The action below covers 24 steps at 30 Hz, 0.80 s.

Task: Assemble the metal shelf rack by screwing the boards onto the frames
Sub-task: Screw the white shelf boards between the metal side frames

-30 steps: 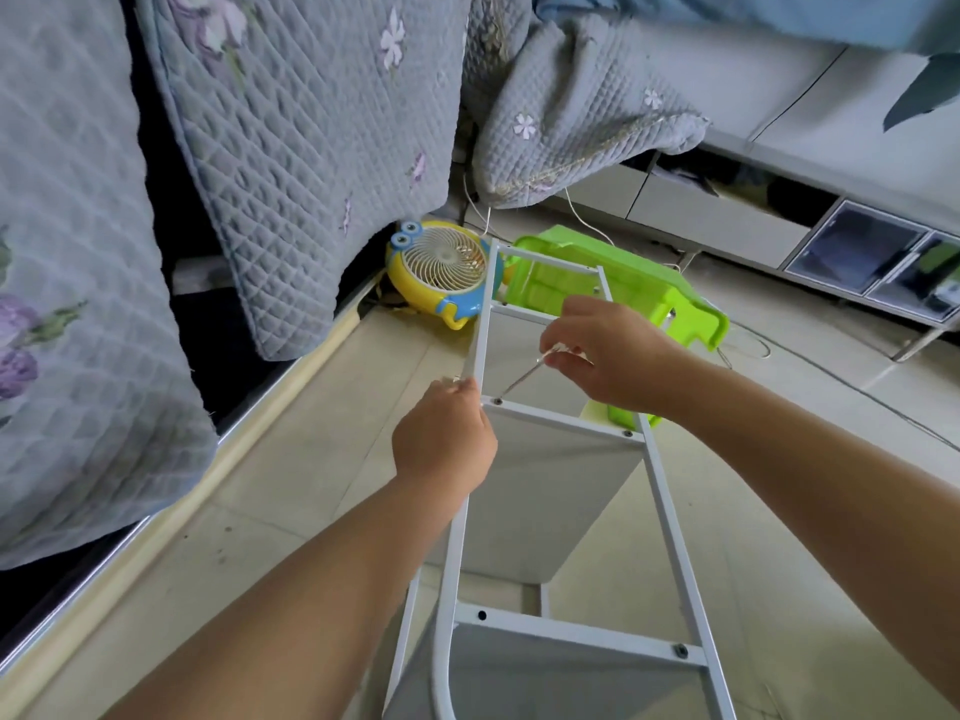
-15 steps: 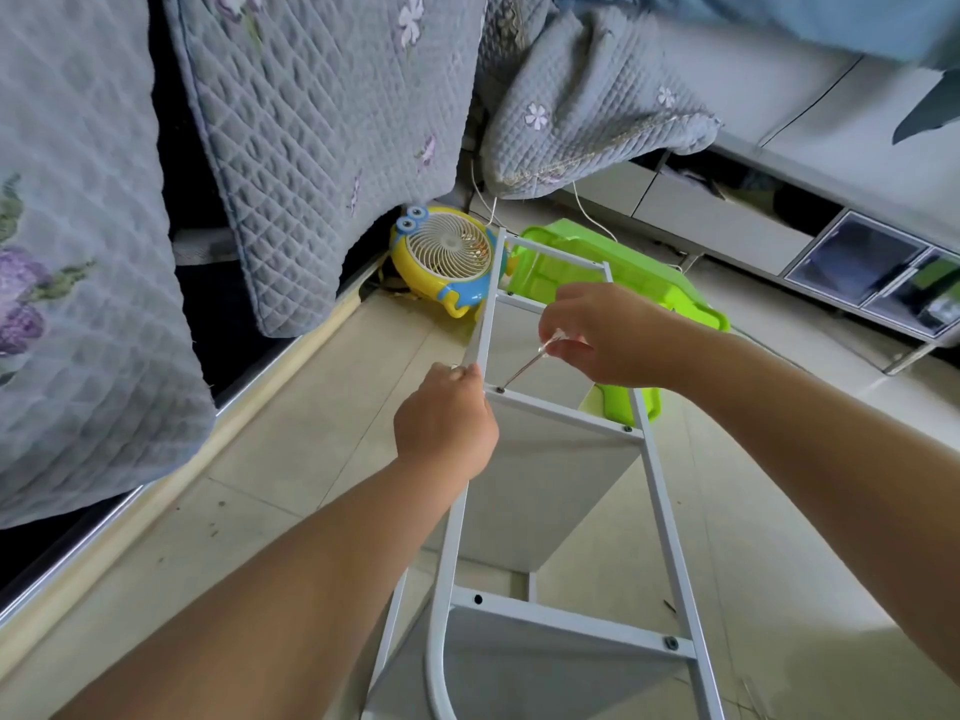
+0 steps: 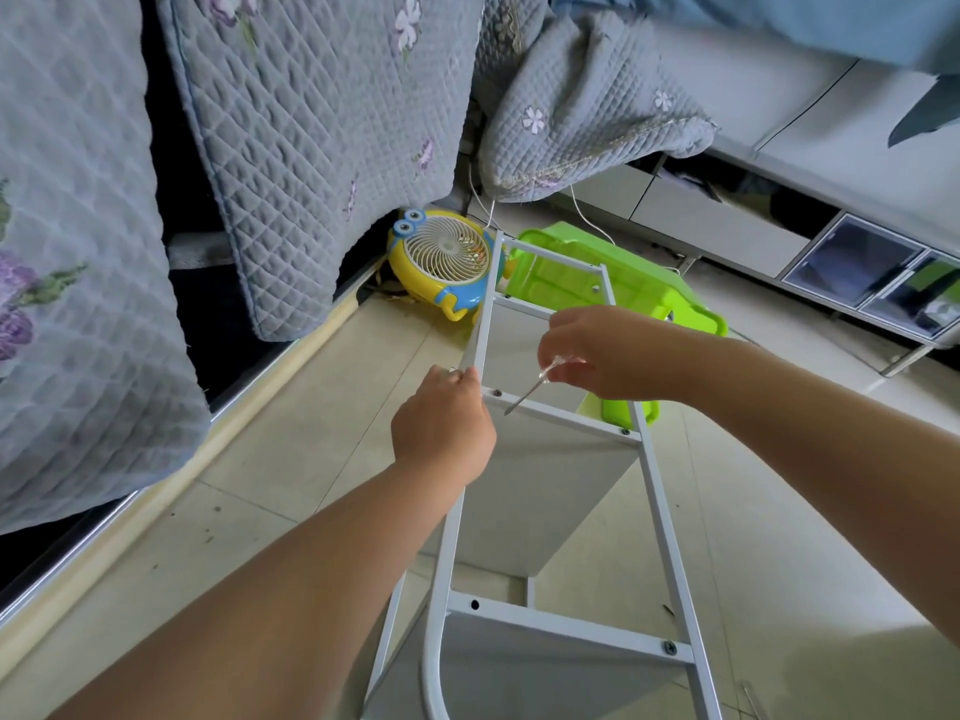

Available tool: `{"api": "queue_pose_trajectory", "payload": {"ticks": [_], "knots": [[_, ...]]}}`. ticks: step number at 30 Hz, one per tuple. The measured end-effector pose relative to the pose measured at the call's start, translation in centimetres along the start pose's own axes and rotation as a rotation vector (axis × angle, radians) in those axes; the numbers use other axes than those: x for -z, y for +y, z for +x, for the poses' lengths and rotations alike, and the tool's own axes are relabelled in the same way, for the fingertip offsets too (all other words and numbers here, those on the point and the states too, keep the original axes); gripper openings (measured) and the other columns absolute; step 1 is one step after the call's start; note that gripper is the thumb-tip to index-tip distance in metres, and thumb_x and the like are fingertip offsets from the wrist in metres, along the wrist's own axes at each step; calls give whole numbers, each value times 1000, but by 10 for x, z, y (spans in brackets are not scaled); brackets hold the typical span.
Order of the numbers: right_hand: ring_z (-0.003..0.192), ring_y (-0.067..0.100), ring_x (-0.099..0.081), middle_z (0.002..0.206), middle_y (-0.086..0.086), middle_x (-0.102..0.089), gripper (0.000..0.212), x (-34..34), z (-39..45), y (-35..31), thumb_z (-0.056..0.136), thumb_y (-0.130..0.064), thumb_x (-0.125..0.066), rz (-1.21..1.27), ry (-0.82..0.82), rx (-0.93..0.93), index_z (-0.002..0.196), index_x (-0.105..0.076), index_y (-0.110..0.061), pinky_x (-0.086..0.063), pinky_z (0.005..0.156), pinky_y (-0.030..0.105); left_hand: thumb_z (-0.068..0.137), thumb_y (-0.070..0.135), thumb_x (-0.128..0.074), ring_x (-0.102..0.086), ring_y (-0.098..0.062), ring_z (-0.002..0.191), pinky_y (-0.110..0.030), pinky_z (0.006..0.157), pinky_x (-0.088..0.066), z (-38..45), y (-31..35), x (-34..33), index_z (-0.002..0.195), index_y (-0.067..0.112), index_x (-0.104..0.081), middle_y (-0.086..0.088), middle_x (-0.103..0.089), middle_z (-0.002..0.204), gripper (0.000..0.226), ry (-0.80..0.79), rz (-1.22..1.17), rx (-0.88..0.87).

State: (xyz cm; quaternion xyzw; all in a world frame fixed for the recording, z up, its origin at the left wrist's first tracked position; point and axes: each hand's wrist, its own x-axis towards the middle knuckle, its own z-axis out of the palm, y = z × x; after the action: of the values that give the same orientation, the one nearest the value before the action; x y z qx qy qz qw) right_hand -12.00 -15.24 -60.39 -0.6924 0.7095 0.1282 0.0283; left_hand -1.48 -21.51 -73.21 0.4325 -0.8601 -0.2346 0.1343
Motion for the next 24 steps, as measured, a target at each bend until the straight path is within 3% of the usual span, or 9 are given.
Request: {"api": "queue_pose_trajectory", "payload": {"ticks": [3, 8, 14, 24], "knots": [[104, 19, -53, 111, 3, -54, 25, -3, 2, -1, 94, -23, -48, -33, 10, -10, 113, -59, -13, -41, 86, 28, 95, 13, -29, -42, -17, 127, -29, 74, -38, -2, 0, 1, 130, 17, -41, 0, -47, 131, 37, 11, -7, -8], [96, 20, -54, 102, 2, -55, 21, 1, -1, 7, 93, -21, -50, 3, 115, -33, 107, -63, -11, -36, 76, 23, 97, 11, -29, -50, -23, 114, -28, 72, -37, 0, 2, 0, 131, 13, -39, -5, -45, 130, 36, 7, -51, -7], [82, 11, -44, 100, 0, -54, 21, -4, 0, 8, 93, -21, -51, 20, 126, -5, 107, -63, -11, -32, 73, 19, 98, 9, -29, -47, -23, 122, -31, 92, -42, 2, 3, -1, 143, 10, -28, -5, -43, 138, 45, -10, -77, -38], [83, 9, -44, 102, 4, -56, 21, 2, 3, 8, 92, -19, -53, 51, 103, -5, 107, -64, -10, -28, 71, 13, 99, 10, -27, -45, -23, 124, -31, 95, -40, 0, 2, -1, 145, 10, -25, -5, -40, 140, 46, -12, -70, -44]]}}
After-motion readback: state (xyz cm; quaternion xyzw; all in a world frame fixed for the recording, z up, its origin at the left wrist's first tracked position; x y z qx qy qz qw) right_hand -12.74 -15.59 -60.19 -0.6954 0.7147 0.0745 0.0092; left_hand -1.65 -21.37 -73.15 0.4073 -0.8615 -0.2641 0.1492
